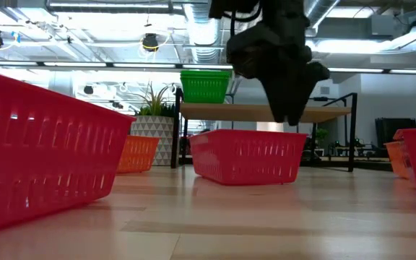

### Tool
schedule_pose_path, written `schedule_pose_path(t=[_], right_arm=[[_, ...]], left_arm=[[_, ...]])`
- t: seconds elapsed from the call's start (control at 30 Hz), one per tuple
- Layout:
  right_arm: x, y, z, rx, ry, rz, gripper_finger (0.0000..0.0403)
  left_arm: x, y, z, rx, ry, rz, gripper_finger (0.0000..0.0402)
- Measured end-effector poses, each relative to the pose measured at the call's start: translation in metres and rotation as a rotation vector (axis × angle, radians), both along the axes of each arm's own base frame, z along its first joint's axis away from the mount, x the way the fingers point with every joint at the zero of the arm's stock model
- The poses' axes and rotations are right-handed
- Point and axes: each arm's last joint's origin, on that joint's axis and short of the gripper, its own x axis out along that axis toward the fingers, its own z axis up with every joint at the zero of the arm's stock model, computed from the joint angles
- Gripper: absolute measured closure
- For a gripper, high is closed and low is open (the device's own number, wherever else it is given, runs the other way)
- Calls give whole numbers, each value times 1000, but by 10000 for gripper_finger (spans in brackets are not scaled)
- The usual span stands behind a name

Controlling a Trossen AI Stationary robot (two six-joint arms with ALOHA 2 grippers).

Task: Stack baskets on shelf by color
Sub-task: Put the top red bin on the shelf

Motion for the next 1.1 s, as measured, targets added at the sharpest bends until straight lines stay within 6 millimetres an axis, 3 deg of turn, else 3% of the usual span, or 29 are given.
schedule_pose_path(t=[0.17,0.3,0.43,0.57,0.73,0.87,1.1], right_arm=[[1,-20,6,-31,-29,-57,187],[-11,-12,15,-124,0,-40,171],[-43,-2,34,-134,-85,-77,175],[-86,-6,50,-46,-311,-186,192],[-131,-26,18,82,-566,-385,213],[-127,-36,17,166,-817,-440,229],[-94,-35,0,86,-697,-321,262]], left_arm=[[0,-1,0,-10,4,-18,128],[0,-1,0,-11,5,-20,128],[0,-1,0,-11,4,-19,128],[0,-1,0,-11,1,-17,128],[0,0,0,-29,-11,0,128],[0,0,1,-27,-19,18,128],[1,4,1,-34,-24,50,128]])
